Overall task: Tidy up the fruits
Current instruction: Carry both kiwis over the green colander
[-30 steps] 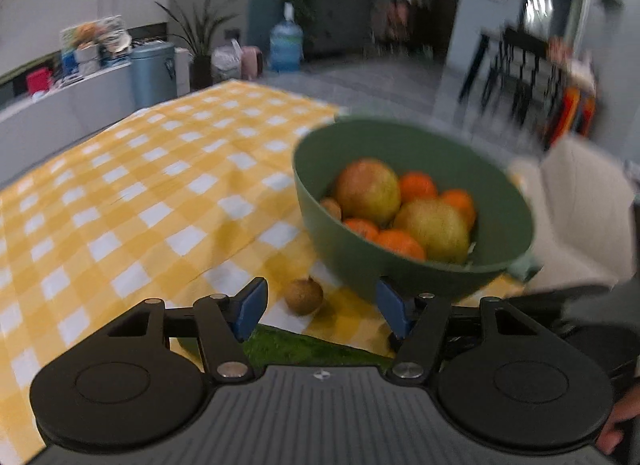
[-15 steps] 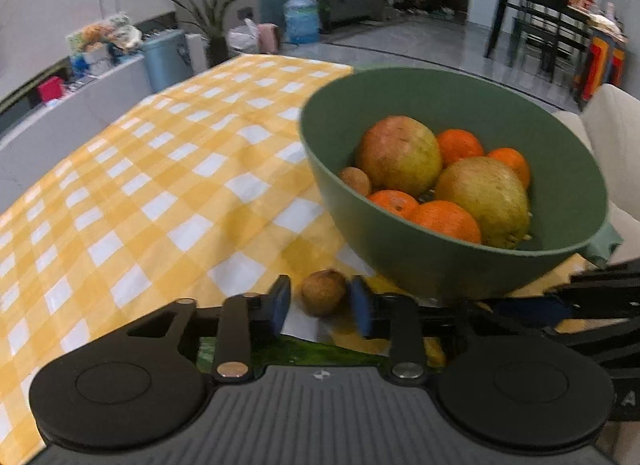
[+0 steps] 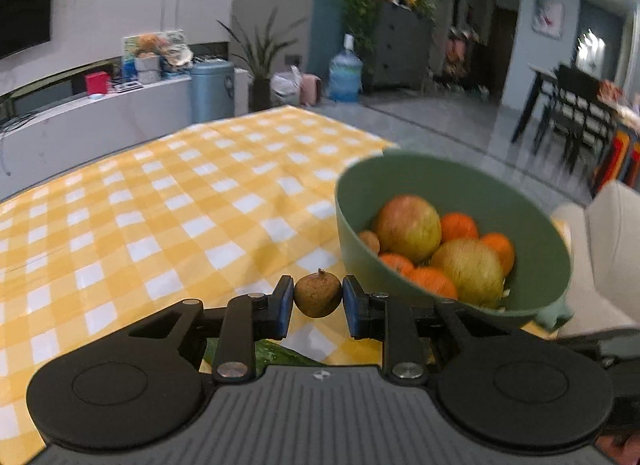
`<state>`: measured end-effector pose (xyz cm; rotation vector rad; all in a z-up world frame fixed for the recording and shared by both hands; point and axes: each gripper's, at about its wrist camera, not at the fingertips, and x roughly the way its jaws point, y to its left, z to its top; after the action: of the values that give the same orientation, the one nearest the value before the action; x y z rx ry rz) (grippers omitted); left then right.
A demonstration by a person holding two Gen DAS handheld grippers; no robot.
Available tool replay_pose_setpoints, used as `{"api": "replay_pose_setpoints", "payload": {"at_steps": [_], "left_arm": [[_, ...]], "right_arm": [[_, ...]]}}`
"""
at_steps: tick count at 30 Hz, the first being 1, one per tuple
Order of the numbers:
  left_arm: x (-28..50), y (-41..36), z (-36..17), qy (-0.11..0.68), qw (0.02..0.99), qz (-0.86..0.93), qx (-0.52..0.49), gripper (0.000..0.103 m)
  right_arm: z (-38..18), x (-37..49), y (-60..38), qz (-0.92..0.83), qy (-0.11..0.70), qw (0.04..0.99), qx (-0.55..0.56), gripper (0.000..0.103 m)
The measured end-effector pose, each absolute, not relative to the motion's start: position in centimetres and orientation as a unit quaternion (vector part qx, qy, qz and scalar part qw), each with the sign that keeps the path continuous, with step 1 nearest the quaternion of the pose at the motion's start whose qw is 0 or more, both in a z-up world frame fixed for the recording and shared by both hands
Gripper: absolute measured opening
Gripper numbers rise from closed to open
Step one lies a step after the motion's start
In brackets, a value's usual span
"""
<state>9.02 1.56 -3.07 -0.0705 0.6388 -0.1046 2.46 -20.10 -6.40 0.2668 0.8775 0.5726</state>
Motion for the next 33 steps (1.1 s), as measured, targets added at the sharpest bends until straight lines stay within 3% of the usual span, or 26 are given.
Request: {"api": "replay_pose_setpoints", "payload": {"at_steps": [11,19,29,33], "left_arm": [[7.1,3.2,0.3,0.282,0.952,0.001,-0.122,0.03],[6.4,3.2,1.4,0.274,0.949,-0.001,-0.154,0.03],[7.2,2.1,0.4,0.255,0.916,-0.109,-0.289,0.03],[8.0,0.7,-0.1,0.269,0.916,-0.119,-0.272,0.03]], "right_arm": [[-3.6,1.4,-20.2,0.33,0.396,0.84,0.171,0.025],[-1.4,1.4,-22.7,0.375,0.372,0.805,0.27,0.025],[2.5,1.0,-30.1,0.258,0.292,0.879,0.275,0.025],[2.3,1.6,-30.8,0.249,0.305,0.88,0.264,0.025]]}}
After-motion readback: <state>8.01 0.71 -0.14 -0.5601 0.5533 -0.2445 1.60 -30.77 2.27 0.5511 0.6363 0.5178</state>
